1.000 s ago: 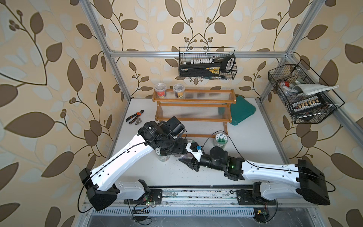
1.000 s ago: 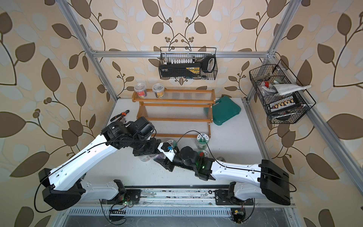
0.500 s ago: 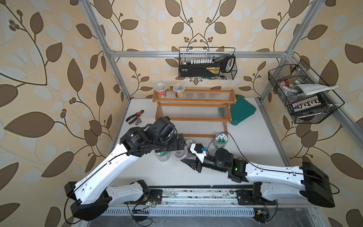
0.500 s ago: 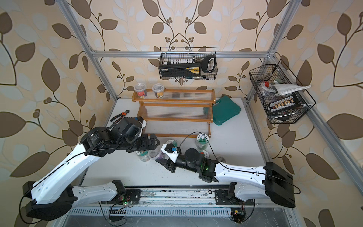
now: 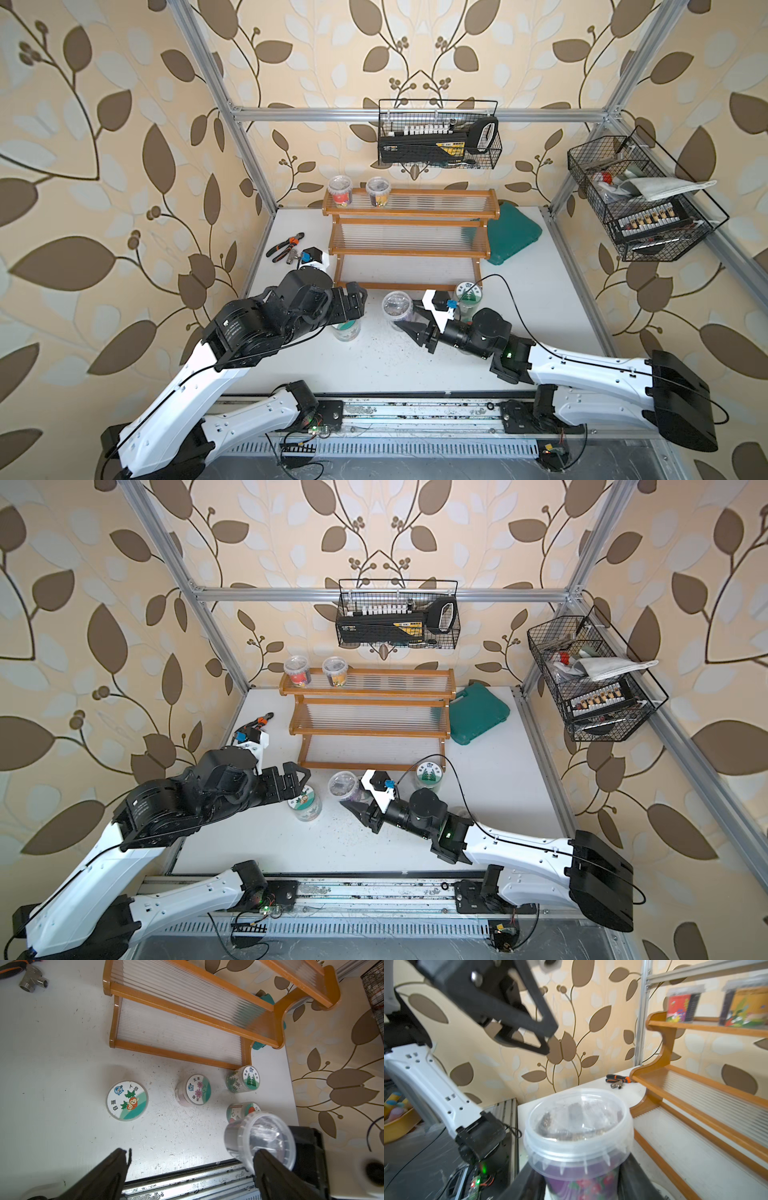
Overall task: Place the seed container on the shelf
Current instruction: Pick up the seed jar at the center of the board, then place the seed jar on the shelf.
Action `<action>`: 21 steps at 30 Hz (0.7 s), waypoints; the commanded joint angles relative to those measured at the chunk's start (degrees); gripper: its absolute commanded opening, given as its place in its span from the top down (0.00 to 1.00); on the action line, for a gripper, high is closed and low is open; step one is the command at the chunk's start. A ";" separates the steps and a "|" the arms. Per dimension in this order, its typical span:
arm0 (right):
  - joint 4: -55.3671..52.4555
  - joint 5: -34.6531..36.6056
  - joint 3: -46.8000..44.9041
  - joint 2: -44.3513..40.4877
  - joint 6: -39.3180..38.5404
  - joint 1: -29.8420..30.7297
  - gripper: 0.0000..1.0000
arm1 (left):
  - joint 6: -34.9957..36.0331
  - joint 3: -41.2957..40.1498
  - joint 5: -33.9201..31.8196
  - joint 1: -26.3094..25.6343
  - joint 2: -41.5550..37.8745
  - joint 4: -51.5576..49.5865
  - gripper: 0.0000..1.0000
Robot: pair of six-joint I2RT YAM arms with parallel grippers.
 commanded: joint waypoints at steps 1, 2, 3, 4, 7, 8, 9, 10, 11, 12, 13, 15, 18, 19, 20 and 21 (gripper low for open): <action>6.55 -0.89 0.12 -1.46 2.67 -2.73 0.52 | -0.92 -1.03 -1.46 0.72 -1.26 2.01 0.02; 6.76 -1.05 0.73 -1.58 2.96 -3.95 0.52 | -0.88 -1.24 -1.47 0.72 -1.28 1.86 0.02; 6.75 -1.44 1.48 -1.60 3.39 -5.37 0.52 | -0.85 -1.26 -1.59 0.72 -1.32 1.68 0.02; 6.74 -1.79 2.13 -1.47 3.79 -6.51 0.51 | -0.89 -1.33 -1.61 0.72 -1.37 1.56 0.02; 6.95 -2.78 4.47 -0.67 5.47 -10.76 0.51 | -0.93 -1.60 -1.81 0.72 -1.70 1.39 0.01; 7.26 -3.24 5.37 -0.19 5.95 -12.16 0.51 | -1.07 -1.80 -1.83 0.72 -1.92 1.52 0.02; 7.59 -3.73 6.21 0.33 6.23 -13.50 0.51 | -1.16 -2.03 -1.78 0.72 -2.08 1.78 0.02; 7.61 -4.04 7.03 0.77 6.48 -14.61 0.51 | -1.27 -2.27 -1.53 0.72 -2.18 1.99 0.02; 7.78 -4.35 8.03 1.41 6.80 -15.91 0.50 | -1.30 -2.54 -1.32 0.72 -2.18 2.17 0.02; 8.11 -4.85 9.09 2.24 7.04 -17.14 0.50 | -1.46 -2.72 -1.23 0.72 -2.17 2.28 0.02; 8.34 -5.38 10.05 2.93 7.31 -18.10 0.50 | -1.49 -2.89 -1.05 0.72 -2.16 2.33 0.02; 8.81 -6.53 12.29 4.67 7.90 -20.71 0.50 | -1.51 -3.14 -0.77 0.72 -2.08 2.45 0.02; 9.67 -6.74 15.36 7.70 8.33 -23.61 0.50 | -1.64 -3.27 -0.64 0.72 -2.09 2.63 0.02; 9.92 -6.78 16.34 8.82 8.53 -24.47 0.50 | -1.64 -3.38 -0.64 0.72 -2.18 2.69 0.02; 10.25 -7.02 17.58 10.00 9.04 -25.46 0.50 | -1.63 -3.52 -0.52 0.72 -2.11 2.83 0.02; 10.51 -7.22 18.78 11.15 9.29 -26.32 0.50 | -1.62 -3.59 -0.39 0.72 -2.17 2.97 0.02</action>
